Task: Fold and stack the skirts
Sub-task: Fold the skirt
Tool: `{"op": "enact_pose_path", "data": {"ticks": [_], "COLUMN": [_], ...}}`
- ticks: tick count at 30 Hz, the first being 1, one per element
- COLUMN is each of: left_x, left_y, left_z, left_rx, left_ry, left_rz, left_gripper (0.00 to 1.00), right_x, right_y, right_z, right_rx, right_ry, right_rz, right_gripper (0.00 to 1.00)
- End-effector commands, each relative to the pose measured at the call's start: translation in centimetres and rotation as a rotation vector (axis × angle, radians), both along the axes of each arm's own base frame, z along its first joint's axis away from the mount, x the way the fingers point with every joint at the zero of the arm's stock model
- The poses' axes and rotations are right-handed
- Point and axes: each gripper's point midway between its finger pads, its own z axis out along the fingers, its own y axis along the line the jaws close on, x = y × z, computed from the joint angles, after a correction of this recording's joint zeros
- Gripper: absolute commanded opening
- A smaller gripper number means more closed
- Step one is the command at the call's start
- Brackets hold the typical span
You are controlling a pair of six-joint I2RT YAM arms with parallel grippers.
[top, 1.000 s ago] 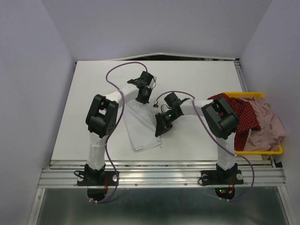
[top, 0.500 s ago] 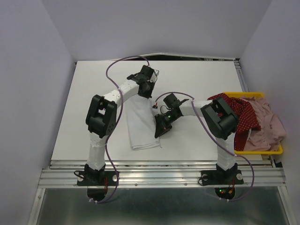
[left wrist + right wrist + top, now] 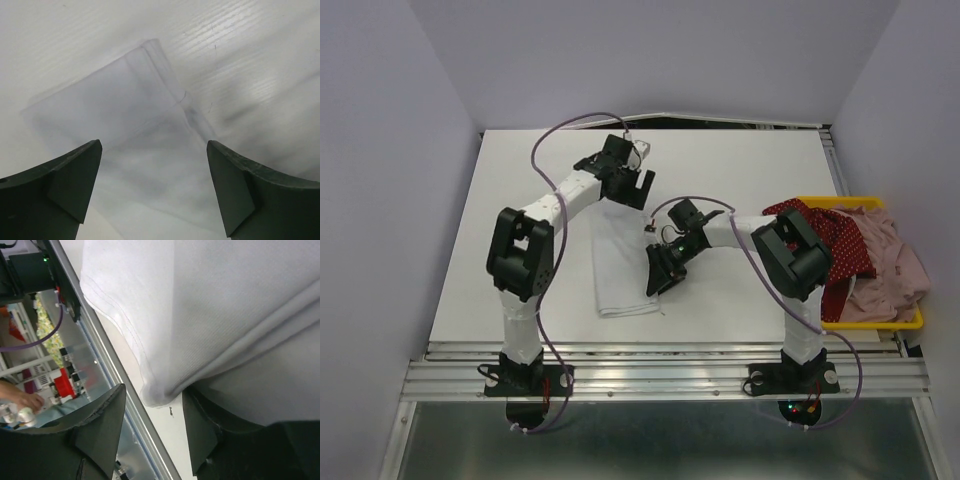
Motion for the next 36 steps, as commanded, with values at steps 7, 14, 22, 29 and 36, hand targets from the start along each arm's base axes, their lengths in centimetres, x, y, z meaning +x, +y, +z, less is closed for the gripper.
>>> {"op": "enact_pose_path", "data": {"ticks": [7, 14, 22, 29, 36], "left_x": [-5.8, -15.5, -24.6, -27.6, -28.4], "left_y": [7.1, 6.4, 2.3, 1.2, 1.1], "left_z": [17.4, 10.8, 5.6, 1.4, -1.4], "left_rx": [0.034, 0.19, 0.119, 0.145, 0.228], "left_ry": [-0.569, -0.551, -0.589, -0.549, -0.517], "left_rz": [-0.242, -0.611, -0.825, -0.965, -1.05], "left_gripper": [0.99, 0.89, 0.87, 0.84, 0.8], "right_x": [2.3, 1.4, -1.2, -1.8, -1.8], "right_y": [-1.9, -2.0, -2.1, -1.0, 0.2], "right_z": [5.7, 5.4, 1.5, -0.7, -0.6], "right_rx": [-0.016, -0.024, 0.004, 0.013, 0.069], "right_ry": [-0.235, -0.171, 0.012, 0.107, 0.151], "right_rz": [-0.022, -0.06, -0.25, -0.274, -0.253], "right_gripper": [0.53, 0.53, 0.54, 0.52, 0.18]}}
